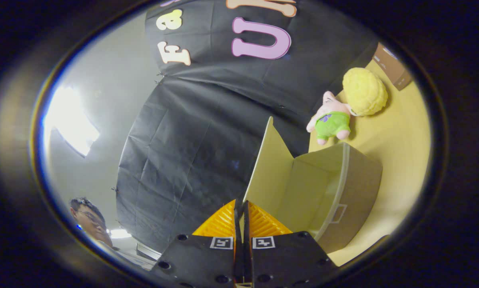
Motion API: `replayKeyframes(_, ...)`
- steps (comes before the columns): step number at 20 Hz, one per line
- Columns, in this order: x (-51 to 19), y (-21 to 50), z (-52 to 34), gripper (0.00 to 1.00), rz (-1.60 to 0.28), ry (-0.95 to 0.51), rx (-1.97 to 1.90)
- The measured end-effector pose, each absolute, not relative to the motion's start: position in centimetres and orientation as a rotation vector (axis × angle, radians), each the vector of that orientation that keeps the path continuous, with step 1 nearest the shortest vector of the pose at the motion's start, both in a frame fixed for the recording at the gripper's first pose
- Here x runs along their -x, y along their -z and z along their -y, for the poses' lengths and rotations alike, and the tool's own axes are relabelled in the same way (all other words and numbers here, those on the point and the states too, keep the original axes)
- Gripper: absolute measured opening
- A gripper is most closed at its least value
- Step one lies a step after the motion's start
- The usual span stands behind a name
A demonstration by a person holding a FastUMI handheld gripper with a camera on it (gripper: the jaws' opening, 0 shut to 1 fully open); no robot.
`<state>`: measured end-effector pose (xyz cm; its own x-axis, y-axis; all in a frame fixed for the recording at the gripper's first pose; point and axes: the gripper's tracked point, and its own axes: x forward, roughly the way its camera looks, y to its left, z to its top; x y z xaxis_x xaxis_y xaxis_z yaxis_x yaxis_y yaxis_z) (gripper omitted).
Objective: Open the storage box then place both shoes into the box .Put the left shoe in first, then the right shoe, with the right side of both shoes facing outward in a uniform manner.
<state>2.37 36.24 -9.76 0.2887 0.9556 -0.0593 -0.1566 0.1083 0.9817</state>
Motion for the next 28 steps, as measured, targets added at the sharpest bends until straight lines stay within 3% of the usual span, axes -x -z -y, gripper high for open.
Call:
replayKeyframes(6, -2.1, 5.1, -41.4, 0.06, -0.888, -1.073, -1.009)
replayKeyframes(15, -1.6, 3.5, -48.7, 0.08, -0.924, -1.124, -0.919)
replayKeyframes(16, -1.6, 3.5, -49.1, 0.15, -0.913, -1.127, -0.902)
replayKeyframes(19, -1.2, 3.6, -50.6, 0.23, -0.892, -1.149, -0.845)
replayKeyframes(28, -1.3, 3.7, -52.0, 0.91, -0.841, -1.166, -0.809)
